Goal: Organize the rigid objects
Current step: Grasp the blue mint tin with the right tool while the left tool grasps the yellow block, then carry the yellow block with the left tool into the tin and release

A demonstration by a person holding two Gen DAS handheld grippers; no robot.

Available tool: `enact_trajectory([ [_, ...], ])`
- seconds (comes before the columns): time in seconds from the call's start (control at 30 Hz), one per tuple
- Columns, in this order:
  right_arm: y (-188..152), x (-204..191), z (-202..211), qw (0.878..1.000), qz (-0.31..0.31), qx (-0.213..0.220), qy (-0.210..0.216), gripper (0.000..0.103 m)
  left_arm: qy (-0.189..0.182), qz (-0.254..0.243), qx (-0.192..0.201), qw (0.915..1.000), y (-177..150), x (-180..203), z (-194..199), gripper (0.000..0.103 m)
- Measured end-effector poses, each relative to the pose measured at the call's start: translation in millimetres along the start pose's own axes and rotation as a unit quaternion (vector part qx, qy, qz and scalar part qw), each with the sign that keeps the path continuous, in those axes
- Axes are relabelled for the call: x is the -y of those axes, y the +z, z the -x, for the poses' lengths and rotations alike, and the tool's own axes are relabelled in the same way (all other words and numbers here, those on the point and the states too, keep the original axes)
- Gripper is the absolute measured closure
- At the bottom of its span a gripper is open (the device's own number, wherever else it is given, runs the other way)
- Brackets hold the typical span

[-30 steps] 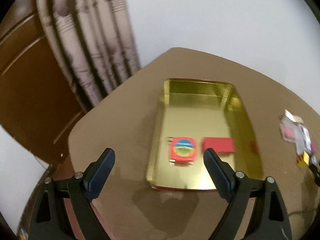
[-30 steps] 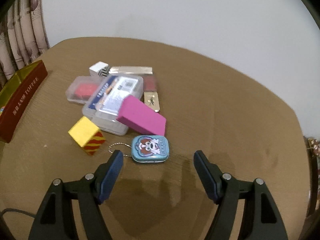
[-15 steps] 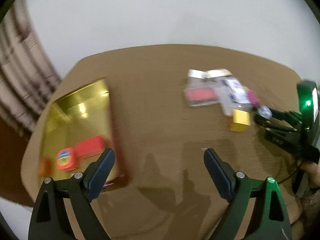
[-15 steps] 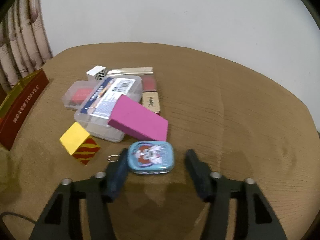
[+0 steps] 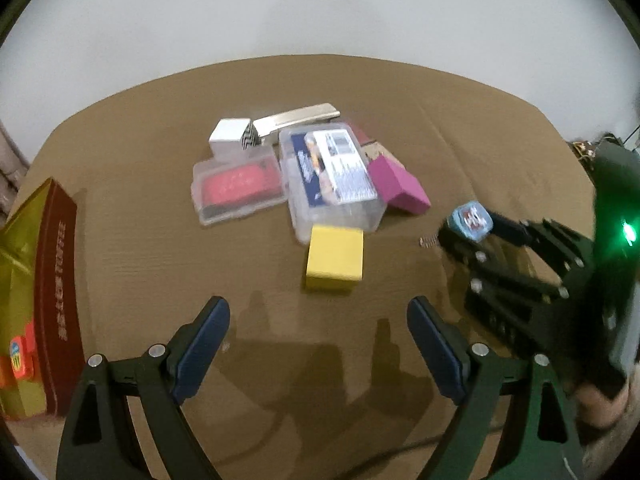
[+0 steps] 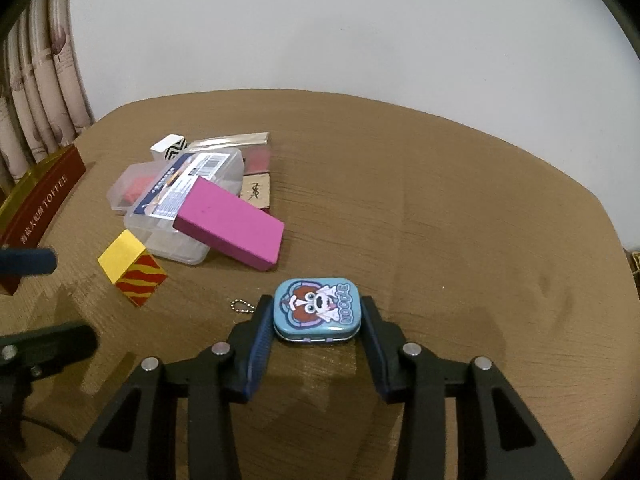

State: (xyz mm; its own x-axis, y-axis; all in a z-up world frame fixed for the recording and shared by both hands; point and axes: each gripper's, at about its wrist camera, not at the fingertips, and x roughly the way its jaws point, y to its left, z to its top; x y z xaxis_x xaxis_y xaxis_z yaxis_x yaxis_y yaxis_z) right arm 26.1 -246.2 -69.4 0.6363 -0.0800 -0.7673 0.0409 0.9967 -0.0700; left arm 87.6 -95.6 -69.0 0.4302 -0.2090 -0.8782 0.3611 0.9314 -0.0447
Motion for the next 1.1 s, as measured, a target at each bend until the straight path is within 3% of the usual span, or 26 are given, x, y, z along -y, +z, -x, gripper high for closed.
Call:
enact_trajectory([
  [0.07, -1, 0, 0, 1.000, -0.003, -0.001, 0.003, 0.060, -0.003, 0.007, -0.005, 1.0000, 6, 1, -6, 0.020],
  [0.33, 4, 5, -2, 1.000, -0.007, -0.001, 0.007, 0.060, -0.023, 0.039, -0.030, 0.9985, 16, -10, -26, 0.052],
  [0.47, 4, 4, -2, 1.000, -0.007, -0.002, 0.006, 0.060, -0.020, 0.045, -0.035, 0.9982, 17, -11, -31, 0.058],
  [0.57, 4, 3, -3, 1.000, -0.007, -0.002, 0.005, 0.060, -0.023, 0.036, -0.032, 0.9986, 21, -6, -36, 0.075],
  [0.8, 4, 4, -2, 1.000, -0.005, -0.002, 0.003, 0.060, -0.040, 0.039, -0.030, 0.9980, 26, -9, -38, 0.076],
  [1.1, 5, 4, -2, 1.000, -0.006, -0.003, 0.003, 0.060, -0.021, 0.029, -0.023, 0.9991, 11, -18, -10, 0.076],
])
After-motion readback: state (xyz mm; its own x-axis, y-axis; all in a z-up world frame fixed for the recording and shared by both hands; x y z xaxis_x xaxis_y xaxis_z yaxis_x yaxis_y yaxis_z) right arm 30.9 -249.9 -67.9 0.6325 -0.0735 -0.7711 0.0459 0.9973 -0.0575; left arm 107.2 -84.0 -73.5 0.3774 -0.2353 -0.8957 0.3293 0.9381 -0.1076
